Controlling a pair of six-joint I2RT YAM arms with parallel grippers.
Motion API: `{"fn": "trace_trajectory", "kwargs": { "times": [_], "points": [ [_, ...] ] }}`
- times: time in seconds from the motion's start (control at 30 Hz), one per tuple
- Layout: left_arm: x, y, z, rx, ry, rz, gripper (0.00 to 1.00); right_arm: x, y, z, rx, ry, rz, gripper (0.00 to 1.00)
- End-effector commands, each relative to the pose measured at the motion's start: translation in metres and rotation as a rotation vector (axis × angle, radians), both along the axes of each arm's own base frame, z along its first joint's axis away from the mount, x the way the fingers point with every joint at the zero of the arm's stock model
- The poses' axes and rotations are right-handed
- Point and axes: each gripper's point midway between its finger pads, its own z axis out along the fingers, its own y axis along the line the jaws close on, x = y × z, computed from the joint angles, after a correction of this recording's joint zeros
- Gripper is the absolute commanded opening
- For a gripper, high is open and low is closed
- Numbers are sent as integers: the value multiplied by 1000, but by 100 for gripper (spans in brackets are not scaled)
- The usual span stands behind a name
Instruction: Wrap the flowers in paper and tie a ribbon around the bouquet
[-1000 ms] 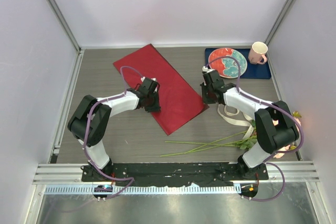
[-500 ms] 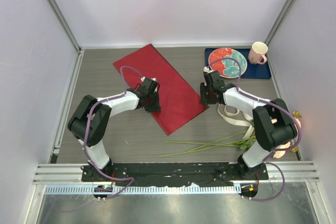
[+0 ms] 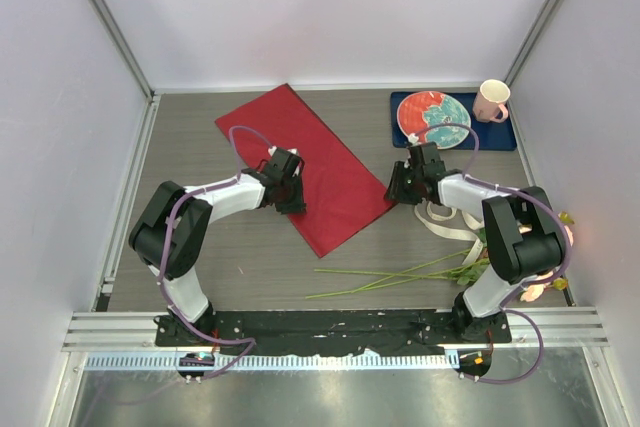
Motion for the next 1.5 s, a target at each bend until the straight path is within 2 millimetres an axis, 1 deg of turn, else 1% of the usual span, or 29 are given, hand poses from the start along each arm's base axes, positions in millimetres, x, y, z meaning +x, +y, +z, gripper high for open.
{"fn": "trace_trajectory", "kwargs": {
  "times": [0.0, 0.07, 0.13, 0.17, 0.2, 0.27, 0.4, 0.47, 0.53, 0.57, 0.6, 0.67, 0.7, 0.73, 0.8, 0.87, 0.9, 0.97, 1.03, 1.07, 1.13, 1.17, 1.2, 1.23, 1.27, 1.33, 1.37, 1.43, 1.47],
  "points": [
    [-6, 1, -19, 30, 37, -11, 0, 1, 1, 6, 45, -37, -20, 36],
    [-7, 2, -20, 32, 39, -11, 0, 2, 5, 6, 80, -44, 0, 36],
    [-7, 1, -22, 34, 44, -10, 0, 8, 11, 9, 103, -74, 27, 24],
    [-6, 1, -22, 34, 42, -9, 0, 10, 11, 10, 98, -82, 32, 18],
    [-5, 1, -23, 35, 43, -9, 0, 13, 10, 14, 93, -96, 33, 0],
    [-3, 0, -26, 44, 47, -6, 0, 20, 11, 29, 90, -144, 38, 0],
    [9, -5, -27, 52, 40, -12, 0, 30, 17, 97, 144, -335, 38, 0],
    [19, -8, -26, 67, 34, -11, 0, 27, 24, 110, 156, -352, 58, 0],
    [31, -14, -12, 61, 3, -9, 0, 17, 36, 114, 164, -338, 104, 0],
    [34, -14, 0, 52, -20, -5, 0, 14, 43, 118, 168, -342, 132, 0],
    [36, -16, 12, 36, -40, 0, 6, 9, 51, 120, 158, -350, 177, 0],
    [34, -14, 35, 12, -72, 8, 20, 0, 62, 127, 147, -366, 237, 0],
    [30, -13, 66, -30, -124, 14, 35, -8, 74, 131, 141, -387, 299, 0],
    [25, -10, 78, -46, -140, 15, 42, -13, 82, 135, 139, -400, 331, 0],
    [5, 3, 118, -89, -204, 24, 55, -24, 101, 152, 136, -453, 416, 0],
    [-11, 27, 136, -68, -231, 67, 61, -43, 130, 165, 108, -509, 529, 0],
    [-25, 39, 158, -92, -277, 83, 63, -49, 136, 165, 78, -515, 549, 0],
    [-46, 69, 162, -51, -253, 149, 64, -61, 160, 174, 14, -560, 613, 0],
    [-63, 96, 194, -69, -328, 220, 66, -75, 178, 175, 13, -548, 679, 0],
    [-76, 112, 199, -50, -318, 257, 67, -88, 200, 176, 18, -549, 740, 0],
    [-93, 143, 226, -18, -381, 333, 71, -105, 224, 171, 24, -531, 794, 0],
    [-97, 153, 235, -2, -392, 364, 75, -123, 246, 177, 71, -528, 828, 0],
    [-101, 160, 262, -11, -436, 387, 75, -129, 263, 160, 76, -488, 854, 0],
    [-113, 172, 263, 33, -412, 398, 74, -137, 275, 158, 94, -479, 873, 0],
    [-115, 179, 273, 49, -432, 417, 74, -154, 295, 159, 105, -488, 905, 0],
    [-121, 183, 286, 40, -460, 415, 76, -165, 315, 138, 71, -465, 936, 0],
    [-122, 186, 289, 39, -471, 425, 79, -167, 328, 146, 83, -478, 944, 0],
    [-122, 185, 297, 28, -483, 417, 80, -179, 342, 130, 70, -433, 974, 0],
    [-119, 184, 302, 33, -489, 412, 82, -182, 351, 135, 88, -442, 983, 0]
  ]
}}
